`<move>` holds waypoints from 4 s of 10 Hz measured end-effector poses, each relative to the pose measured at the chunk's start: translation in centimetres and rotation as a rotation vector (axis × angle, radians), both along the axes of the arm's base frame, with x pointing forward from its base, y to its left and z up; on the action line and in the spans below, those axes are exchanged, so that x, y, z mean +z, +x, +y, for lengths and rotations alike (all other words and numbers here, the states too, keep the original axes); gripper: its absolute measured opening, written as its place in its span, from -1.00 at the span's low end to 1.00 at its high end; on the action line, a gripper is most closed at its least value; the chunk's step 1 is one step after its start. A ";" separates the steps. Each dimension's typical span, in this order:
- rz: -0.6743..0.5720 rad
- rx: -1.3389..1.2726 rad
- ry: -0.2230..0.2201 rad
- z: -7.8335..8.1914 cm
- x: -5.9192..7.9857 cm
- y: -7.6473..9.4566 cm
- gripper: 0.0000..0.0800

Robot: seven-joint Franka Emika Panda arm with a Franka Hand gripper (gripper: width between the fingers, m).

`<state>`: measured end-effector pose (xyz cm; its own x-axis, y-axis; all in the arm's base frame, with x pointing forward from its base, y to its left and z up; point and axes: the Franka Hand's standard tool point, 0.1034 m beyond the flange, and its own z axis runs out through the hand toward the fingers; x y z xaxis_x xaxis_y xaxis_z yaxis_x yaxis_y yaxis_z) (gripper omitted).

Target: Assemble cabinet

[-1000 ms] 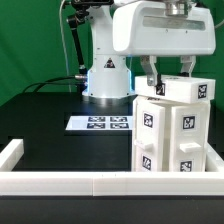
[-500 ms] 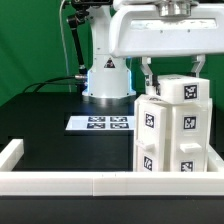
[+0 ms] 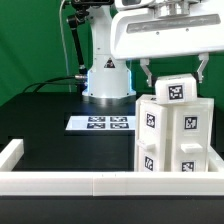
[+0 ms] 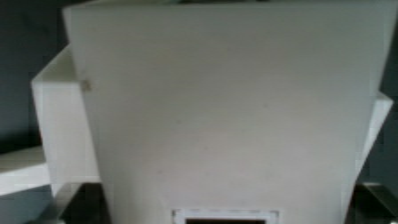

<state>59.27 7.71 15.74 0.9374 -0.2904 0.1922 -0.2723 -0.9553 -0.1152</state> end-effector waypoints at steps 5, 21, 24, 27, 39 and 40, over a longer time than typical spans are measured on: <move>0.020 -0.347 0.079 0.1 0.1 -0.3 0.39; 0.188 -1.639 0.456 1.1 0.0 -0.7 0.39; 0.193 -1.656 0.463 1.2 0.0 -0.7 0.54; 0.180 -1.614 0.492 1.3 1.6 -0.3 0.98; 0.084 -0.755 0.325 1.8 2.5 0.5 0.99; 0.076 -0.701 0.312 1.7 2.4 0.5 0.99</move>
Offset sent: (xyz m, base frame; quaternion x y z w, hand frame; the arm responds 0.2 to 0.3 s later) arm 0.0000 0.0000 0.0000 0.0000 0.0000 0.1938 0.9810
